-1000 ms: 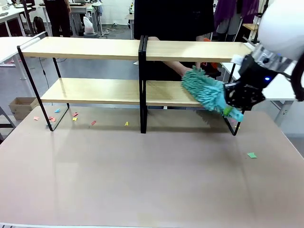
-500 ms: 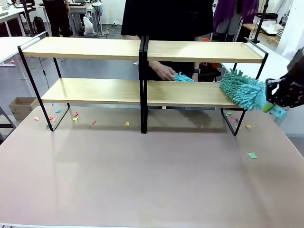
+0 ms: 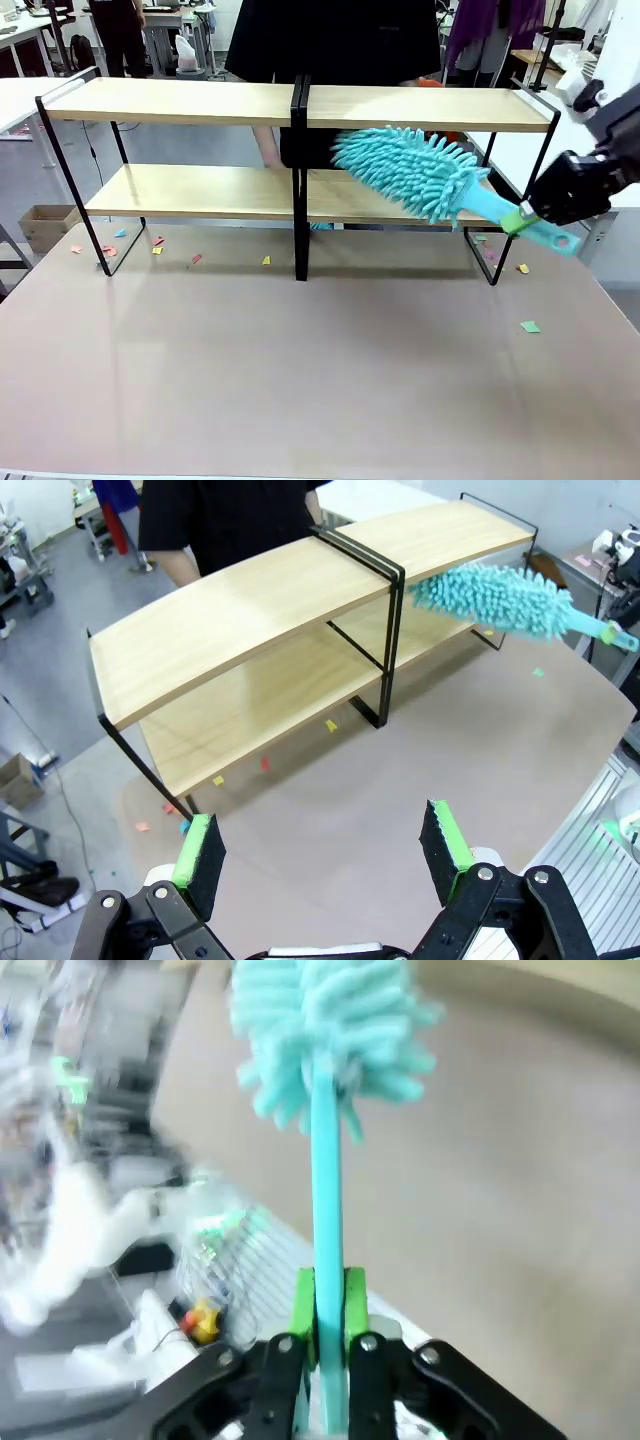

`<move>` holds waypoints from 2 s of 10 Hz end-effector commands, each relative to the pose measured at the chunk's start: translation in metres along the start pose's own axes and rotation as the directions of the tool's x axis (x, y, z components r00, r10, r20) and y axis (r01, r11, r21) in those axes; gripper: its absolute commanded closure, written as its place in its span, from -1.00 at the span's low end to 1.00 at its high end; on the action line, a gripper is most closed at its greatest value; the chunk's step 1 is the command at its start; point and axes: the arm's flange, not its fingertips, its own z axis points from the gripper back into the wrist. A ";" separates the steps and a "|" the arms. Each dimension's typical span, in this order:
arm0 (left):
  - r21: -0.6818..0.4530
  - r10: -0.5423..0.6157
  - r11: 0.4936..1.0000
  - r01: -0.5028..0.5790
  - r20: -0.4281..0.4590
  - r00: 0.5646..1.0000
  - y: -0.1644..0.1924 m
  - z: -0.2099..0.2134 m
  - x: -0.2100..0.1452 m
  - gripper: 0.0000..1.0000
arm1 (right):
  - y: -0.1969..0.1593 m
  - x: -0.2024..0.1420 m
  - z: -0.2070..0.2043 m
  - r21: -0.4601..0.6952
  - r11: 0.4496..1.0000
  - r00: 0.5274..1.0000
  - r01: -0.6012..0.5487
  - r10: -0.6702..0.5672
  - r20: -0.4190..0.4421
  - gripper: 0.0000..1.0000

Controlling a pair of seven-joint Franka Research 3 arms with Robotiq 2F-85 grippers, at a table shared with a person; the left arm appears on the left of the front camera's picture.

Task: Clean the shelves.
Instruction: Clean another randomly selected level of the Shelf with the Duster.

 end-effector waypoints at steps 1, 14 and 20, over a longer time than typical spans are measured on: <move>0.002 -0.002 1.000 0.002 0.001 1.000 0.000 0.000 0.000 -1.00 | -0.027 -0.010 0.029 0.224 0.971 0.942 -0.090 0.156 -0.298 0.74; 0.002 -0.002 1.000 0.002 0.001 1.000 0.000 0.000 0.000 -1.00 | -0.081 -0.157 0.170 0.297 0.947 0.890 -0.123 0.238 -0.388 0.74; 0.002 -0.002 1.000 0.002 0.001 1.000 0.000 0.000 0.000 -1.00 | -0.081 -0.157 0.170 0.297 0.947 0.890 -0.123 0.238 -0.388 0.74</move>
